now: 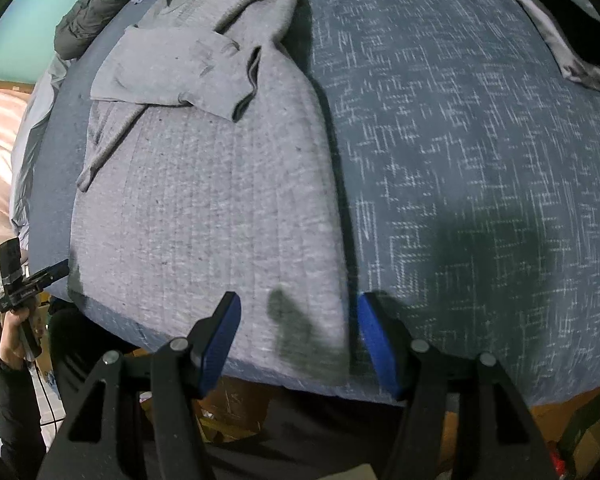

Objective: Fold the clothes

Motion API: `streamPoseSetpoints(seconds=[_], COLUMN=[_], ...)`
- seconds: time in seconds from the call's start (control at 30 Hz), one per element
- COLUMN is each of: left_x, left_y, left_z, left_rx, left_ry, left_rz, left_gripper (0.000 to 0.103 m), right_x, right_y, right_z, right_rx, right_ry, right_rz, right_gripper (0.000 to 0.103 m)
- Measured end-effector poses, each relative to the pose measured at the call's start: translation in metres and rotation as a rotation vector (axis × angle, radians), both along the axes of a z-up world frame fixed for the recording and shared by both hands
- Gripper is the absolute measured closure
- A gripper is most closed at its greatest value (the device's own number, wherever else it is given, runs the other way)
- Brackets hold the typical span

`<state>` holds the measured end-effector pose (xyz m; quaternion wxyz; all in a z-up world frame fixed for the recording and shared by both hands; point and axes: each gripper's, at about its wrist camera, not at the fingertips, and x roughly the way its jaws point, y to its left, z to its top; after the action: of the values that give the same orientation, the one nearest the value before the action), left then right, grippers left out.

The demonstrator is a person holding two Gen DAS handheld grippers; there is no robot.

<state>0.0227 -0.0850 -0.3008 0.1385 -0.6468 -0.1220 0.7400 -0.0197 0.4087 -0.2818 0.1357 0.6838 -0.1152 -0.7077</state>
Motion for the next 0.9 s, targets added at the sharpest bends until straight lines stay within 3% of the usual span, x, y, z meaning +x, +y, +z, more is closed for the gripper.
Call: streamPoseSetpoints(seconds=[0.37,0.57,0.67,0.73,0.9], left_x=[0.004,0.009,0.01,0.01,0.01], left_y=[-0.002,0.001,0.006,0.008,0.009], left_z=[-0.006,-0.007,-0.008,-0.009,-0.001], left_rx=[0.021,0.046,0.058,0.049,0.039], left_ry=[-0.021,-0.022,-0.027,-0.026,0.019], left_rz=[0.001,-0.02,-0.044,-0.061,-0.084], left_gripper=[0.048,0.048,0.063,0.08,0.094], right_x=[-0.003,-0.004,-0.002,-0.002,-0.002], right_y=[-0.001,-0.006,-0.006,-0.007,-0.003], right_z=[-0.005,-0.005,-0.006,-0.006,0.003], right_rx=[0.002,-0.014,-0.031,-0.044,-0.063], right_ry=[-0.008,-0.01,-0.008,-0.005,0.023], right_rz=[0.026,0.051,0.051,0.058,0.07], right_gripper=[0.042,0.064,0.08,0.086,0.097])
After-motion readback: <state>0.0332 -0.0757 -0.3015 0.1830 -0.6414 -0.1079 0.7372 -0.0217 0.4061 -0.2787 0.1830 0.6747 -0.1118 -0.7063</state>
